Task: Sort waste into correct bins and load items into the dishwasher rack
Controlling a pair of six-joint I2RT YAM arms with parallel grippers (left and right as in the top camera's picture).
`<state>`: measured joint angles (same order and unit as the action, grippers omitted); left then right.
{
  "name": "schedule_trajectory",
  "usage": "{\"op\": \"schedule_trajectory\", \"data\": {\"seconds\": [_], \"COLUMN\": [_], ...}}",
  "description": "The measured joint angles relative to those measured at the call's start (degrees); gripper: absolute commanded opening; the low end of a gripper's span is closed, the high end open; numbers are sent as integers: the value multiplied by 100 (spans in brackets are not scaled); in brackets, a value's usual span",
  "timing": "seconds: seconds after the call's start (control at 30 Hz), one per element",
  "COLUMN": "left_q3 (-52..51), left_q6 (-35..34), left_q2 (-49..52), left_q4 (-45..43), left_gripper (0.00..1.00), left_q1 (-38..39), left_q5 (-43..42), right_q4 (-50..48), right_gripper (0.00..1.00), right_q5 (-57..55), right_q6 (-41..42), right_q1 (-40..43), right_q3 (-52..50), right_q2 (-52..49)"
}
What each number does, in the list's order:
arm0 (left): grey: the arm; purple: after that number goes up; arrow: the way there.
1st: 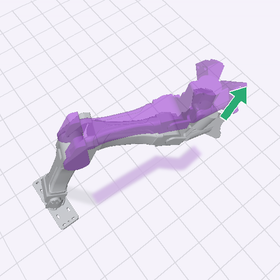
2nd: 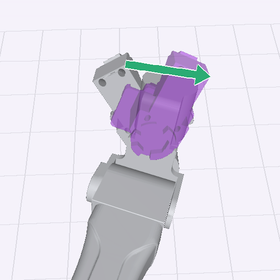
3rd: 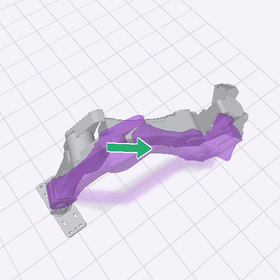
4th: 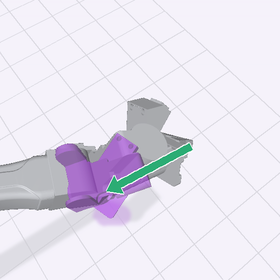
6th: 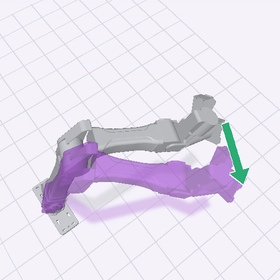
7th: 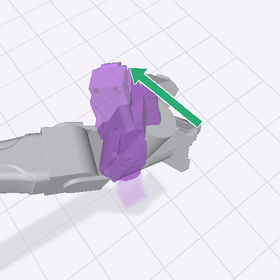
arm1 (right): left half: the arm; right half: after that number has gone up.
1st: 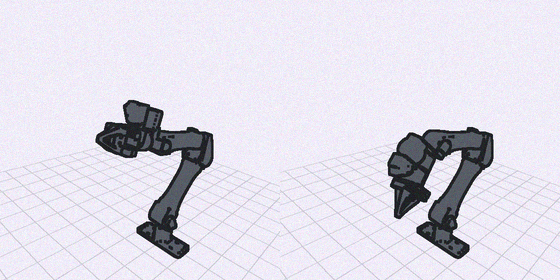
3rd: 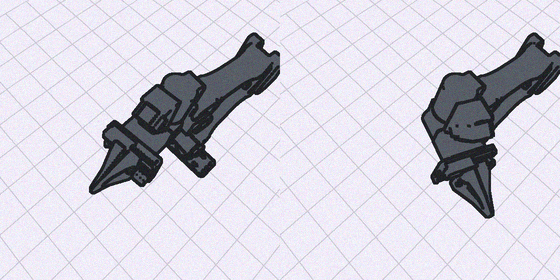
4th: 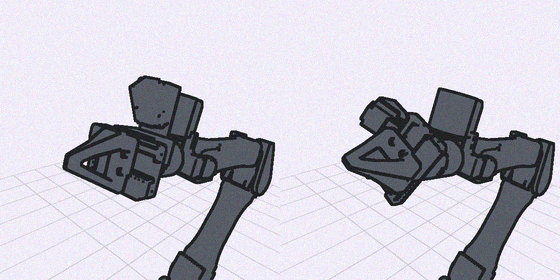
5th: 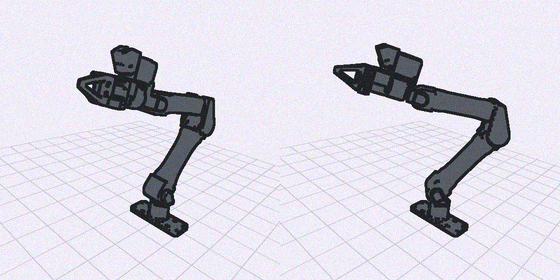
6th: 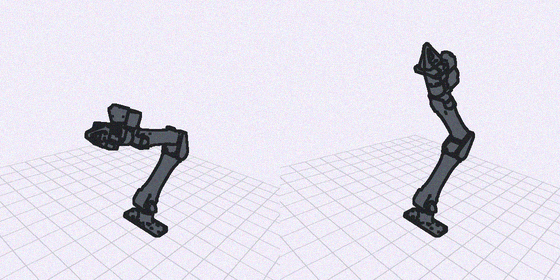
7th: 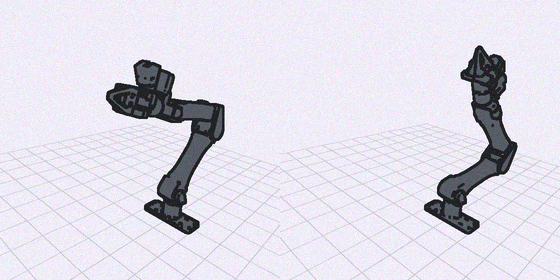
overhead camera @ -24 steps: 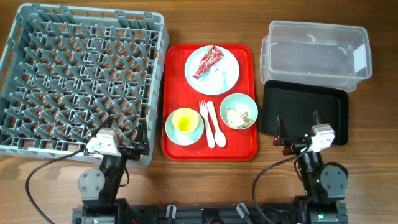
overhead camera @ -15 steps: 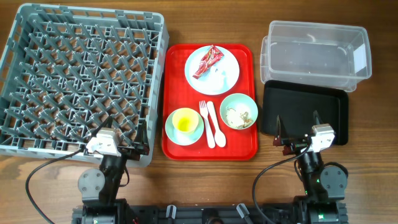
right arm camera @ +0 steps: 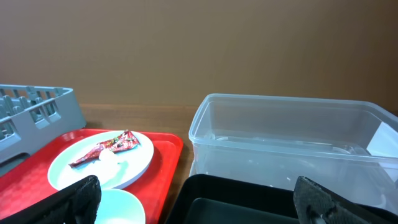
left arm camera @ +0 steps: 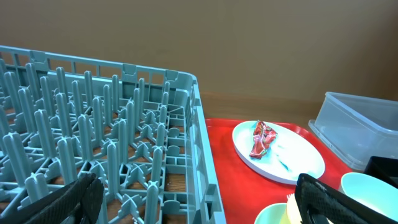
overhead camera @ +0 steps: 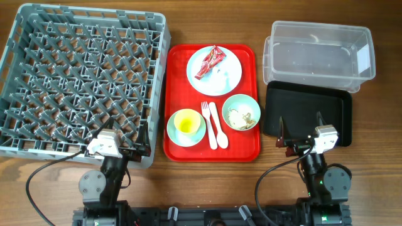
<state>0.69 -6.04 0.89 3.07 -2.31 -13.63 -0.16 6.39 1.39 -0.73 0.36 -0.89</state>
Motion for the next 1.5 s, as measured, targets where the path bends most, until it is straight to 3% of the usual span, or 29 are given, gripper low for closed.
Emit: {"op": "schedule_trajectory", "data": {"seconds": [0.97, 1.13, 1.5], "left_q3": [0, -4, 389], "left_q6": [-2, -400, -839], "left_q2": [0, -4, 138], "left_q4": [-4, -203, 726], "left_gripper": [100, 100, 100], "left_q1": [0, 0, 0], "left_q5": [-2, -87, 55], "right_q4": [-2, -2, 592], "right_gripper": [100, 100, 100], "right_q5": [0, 2, 501], "right_q6": [4, 323, 883], "right_q1": [0, 0, 0], "right_q3": [0, 0, 442], "right_q2": [0, -2, -328]}}
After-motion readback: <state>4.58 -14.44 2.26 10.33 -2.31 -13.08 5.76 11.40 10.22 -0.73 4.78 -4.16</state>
